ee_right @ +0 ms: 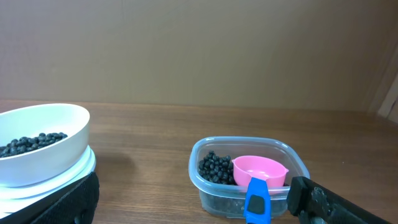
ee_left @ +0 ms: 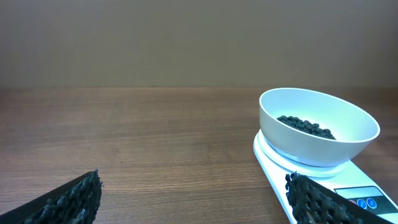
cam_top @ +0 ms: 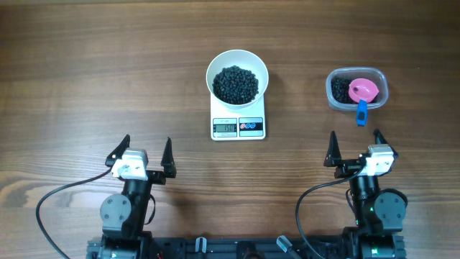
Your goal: Scoop item into bowl and weigh 150g on scale
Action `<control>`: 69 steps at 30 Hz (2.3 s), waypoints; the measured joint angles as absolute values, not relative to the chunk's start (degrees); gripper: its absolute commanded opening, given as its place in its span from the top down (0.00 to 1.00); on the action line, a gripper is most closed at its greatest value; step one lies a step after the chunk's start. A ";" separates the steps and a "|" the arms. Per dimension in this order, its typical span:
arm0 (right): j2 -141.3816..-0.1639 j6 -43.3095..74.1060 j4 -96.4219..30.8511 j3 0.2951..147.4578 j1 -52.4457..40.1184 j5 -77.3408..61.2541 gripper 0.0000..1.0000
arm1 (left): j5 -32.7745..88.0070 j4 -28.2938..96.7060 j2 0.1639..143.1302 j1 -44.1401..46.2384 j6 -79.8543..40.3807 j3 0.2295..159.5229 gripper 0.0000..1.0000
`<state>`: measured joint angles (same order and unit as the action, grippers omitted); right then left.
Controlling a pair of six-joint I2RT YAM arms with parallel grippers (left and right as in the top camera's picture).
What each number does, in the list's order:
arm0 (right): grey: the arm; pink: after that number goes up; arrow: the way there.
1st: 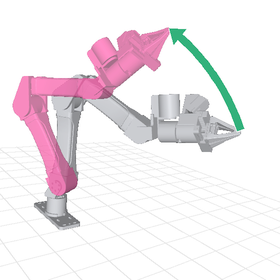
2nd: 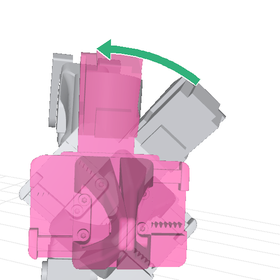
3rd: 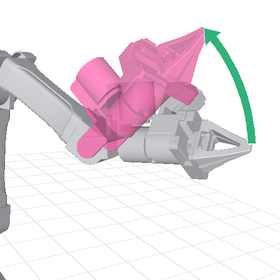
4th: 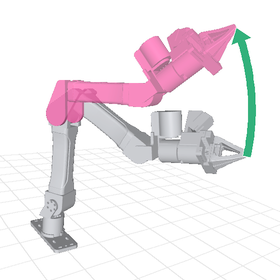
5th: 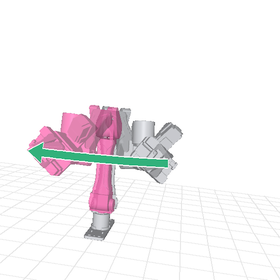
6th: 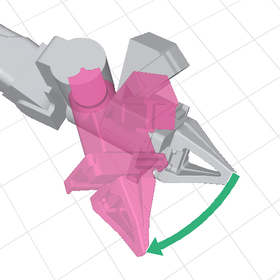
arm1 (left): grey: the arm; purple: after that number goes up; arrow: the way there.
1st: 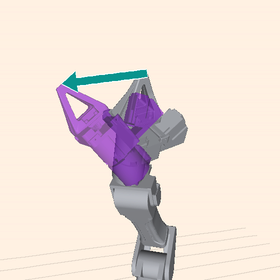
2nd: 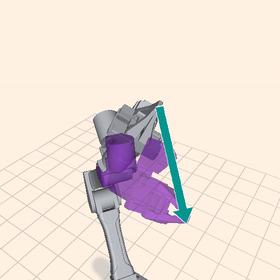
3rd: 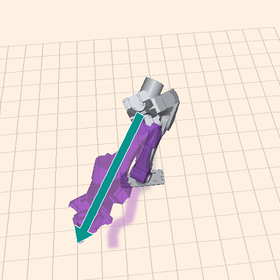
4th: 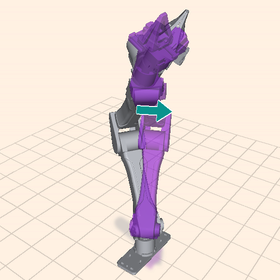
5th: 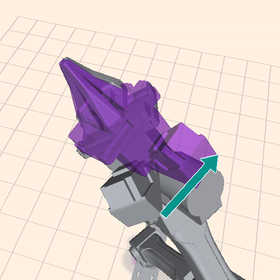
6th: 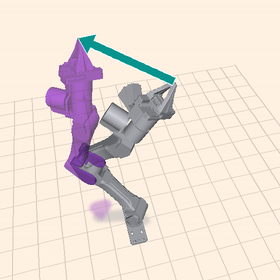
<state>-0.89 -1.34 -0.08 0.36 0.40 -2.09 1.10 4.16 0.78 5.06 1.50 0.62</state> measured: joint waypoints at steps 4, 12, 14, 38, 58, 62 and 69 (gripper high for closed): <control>-0.89 -1.34 -0.08 0.36 0.40 -2.09 0.00 | 1.10 4.14 0.78 5.06 1.48 0.62 0.00; -0.89 -1.34 -0.08 0.36 0.40 -2.09 0.00 | 1.10 4.14 0.78 5.06 1.50 0.62 0.00; -0.89 -1.34 -0.08 0.36 0.40 -2.09 0.00 | 1.10 4.14 0.78 5.06 1.48 0.62 0.00; -0.89 -1.34 -0.08 0.36 -2.00 -2.09 0.00 | 1.10 4.14 0.78 5.06 1.50 0.62 0.00; -0.89 -1.32 -0.08 0.36 -2.11 -2.09 0.00 | 1.10 4.14 0.78 5.06 1.48 0.62 0.00; -0.89 -1.34 -0.10 0.36 -2.11 -2.09 0.00 | 1.10 4.14 0.78 5.06 1.50 0.62 0.00; -0.89 -1.32 -0.08 0.36 -2.11 -2.09 0.00 | 1.10 4.14 0.78 5.06 1.50 0.62 0.00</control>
<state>-0.89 -1.32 -0.08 0.36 -2.11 -2.09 1.10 4.14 0.78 5.06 1.50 0.62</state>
